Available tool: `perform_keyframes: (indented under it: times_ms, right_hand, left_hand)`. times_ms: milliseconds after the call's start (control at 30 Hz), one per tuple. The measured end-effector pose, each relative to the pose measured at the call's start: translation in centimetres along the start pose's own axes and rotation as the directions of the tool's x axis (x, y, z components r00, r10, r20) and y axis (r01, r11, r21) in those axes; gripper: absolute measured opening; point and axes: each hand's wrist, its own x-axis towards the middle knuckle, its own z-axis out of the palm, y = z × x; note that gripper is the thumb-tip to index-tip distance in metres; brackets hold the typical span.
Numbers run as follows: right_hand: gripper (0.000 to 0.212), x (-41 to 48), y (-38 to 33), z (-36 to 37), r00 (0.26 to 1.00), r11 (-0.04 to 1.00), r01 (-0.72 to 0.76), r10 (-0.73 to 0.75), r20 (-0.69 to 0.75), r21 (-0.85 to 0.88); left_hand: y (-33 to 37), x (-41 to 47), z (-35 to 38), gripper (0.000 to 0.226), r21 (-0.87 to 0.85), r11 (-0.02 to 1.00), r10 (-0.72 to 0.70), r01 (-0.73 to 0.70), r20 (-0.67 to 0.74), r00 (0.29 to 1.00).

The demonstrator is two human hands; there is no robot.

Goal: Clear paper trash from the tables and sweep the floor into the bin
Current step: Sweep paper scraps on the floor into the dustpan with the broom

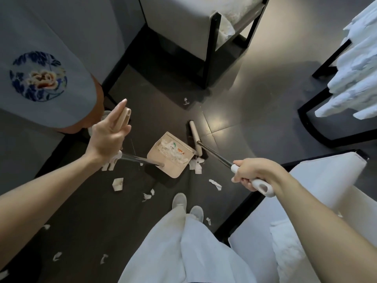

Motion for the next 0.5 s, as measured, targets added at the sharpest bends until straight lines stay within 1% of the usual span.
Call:
perform_keyframes:
  times_ms: [100,200,333,400,500]
  right_hand:
    - [0.052,-1.0,-1.1,-1.2,1.0,1.0,0.019,-0.019,0.004,-0.017]
    - [0.05,-1.4,-3.2,-2.8,0.998,0.998,0.053,-0.054,-0.038,-0.015]
    - [0.046,-1.2,-7.7,-4.1,0.989,0.992,0.103,-0.11,-0.104,-0.074]
    - [0.046,-0.6,-10.8,-4.7,0.98,0.983,0.136,-0.152,-0.127,-0.122]
    - [0.047,1.2,-16.4,-5.6,0.968,0.95,0.16,-0.204,-0.143,-0.269]
  left_hand:
    - [-0.3,-0.7,-0.8,0.064,-0.006,1.0,0.004,-0.004,-0.043,0.999]
    - [-0.9,-0.4,-1.6,0.065,0.001,1.0,-0.005,0.005,-0.08,0.997]
    - [-1.4,1.6,-2.6,0.065,-0.012,1.0,-0.024,0.022,-0.112,0.993]
    - [-1.6,3.1,-3.1,0.064,-0.015,1.0,-0.029,0.027,-0.116,0.993]
    - [-1.6,5.7,-4.0,0.064,-0.001,1.0,-0.014,0.014,-0.115,0.993]
